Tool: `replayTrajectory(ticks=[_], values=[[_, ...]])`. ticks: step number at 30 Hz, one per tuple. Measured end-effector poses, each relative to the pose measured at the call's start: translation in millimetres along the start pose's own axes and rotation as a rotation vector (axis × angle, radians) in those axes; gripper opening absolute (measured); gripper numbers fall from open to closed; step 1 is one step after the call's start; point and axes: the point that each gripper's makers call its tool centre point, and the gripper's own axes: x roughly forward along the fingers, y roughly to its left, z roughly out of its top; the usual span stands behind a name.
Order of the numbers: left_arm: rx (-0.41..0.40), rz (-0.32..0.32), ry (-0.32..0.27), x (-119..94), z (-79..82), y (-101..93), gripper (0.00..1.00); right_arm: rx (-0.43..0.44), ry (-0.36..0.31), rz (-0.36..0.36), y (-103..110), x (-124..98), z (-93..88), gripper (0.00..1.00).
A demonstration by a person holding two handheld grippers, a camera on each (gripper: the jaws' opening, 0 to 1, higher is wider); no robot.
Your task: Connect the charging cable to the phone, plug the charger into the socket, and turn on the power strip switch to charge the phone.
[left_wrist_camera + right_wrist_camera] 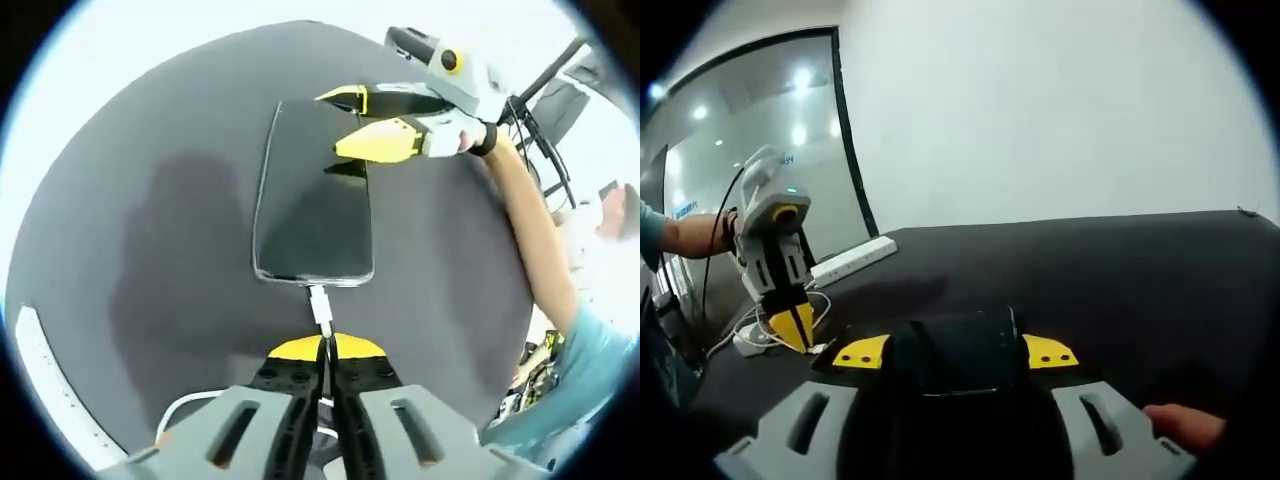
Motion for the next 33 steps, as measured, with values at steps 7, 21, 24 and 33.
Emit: replayTrajectory(ticks=[7,21,24,33], values=[[0.057,0.078,0.011,-2,4.7,9.8,0.0,0.0,-0.001,0.012,3,-1,-0.4,0.51],[0.133,0.158,0.025,-5,45.0,42.2,0.0,0.009,0.0,0.03,3,-1,0.9,0.56],[0.196,0.181,0.049,-7,52.1,44.9,0.0,0.021,-0.002,0.031,6,-1,0.6,0.57],[0.121,0.156,-0.03,-8,57.7,50.1,0.0,0.001,0.004,0.028,7,-1,-0.7,0.57]])
